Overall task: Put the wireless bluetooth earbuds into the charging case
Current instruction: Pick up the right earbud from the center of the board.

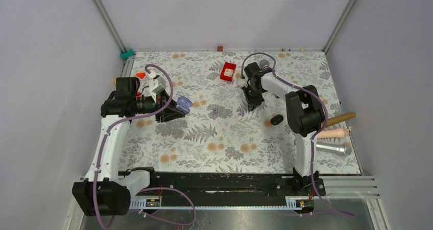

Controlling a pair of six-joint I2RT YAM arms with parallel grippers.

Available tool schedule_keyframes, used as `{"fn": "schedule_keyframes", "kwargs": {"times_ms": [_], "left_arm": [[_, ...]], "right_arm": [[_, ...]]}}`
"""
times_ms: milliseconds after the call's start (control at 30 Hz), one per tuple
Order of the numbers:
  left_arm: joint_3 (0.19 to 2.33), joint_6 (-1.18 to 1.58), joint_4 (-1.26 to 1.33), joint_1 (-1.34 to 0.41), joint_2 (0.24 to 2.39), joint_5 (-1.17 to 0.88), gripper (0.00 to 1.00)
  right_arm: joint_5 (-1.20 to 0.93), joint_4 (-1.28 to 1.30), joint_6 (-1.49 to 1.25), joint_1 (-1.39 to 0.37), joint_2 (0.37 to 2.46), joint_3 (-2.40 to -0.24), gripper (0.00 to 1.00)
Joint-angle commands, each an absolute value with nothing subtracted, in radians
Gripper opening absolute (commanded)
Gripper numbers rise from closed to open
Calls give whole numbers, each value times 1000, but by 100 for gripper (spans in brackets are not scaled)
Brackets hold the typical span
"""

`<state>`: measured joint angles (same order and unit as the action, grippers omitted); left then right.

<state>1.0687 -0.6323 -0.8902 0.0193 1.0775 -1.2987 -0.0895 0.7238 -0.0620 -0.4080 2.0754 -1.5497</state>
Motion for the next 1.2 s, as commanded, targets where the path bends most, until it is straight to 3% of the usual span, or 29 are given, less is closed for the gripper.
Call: {"fn": "schedule_keyframes", "kwargs": {"times_ms": [0,1167], "left_arm": [[1063,-663,-877,40,1048,-1368,0],[1057,-667,-877,67,1049,-1401,0]], "right_arm": [[-79,738,-104,-420,2102,-1589,18],[-251,745,-66,-530,2048,-1497,11]]}}
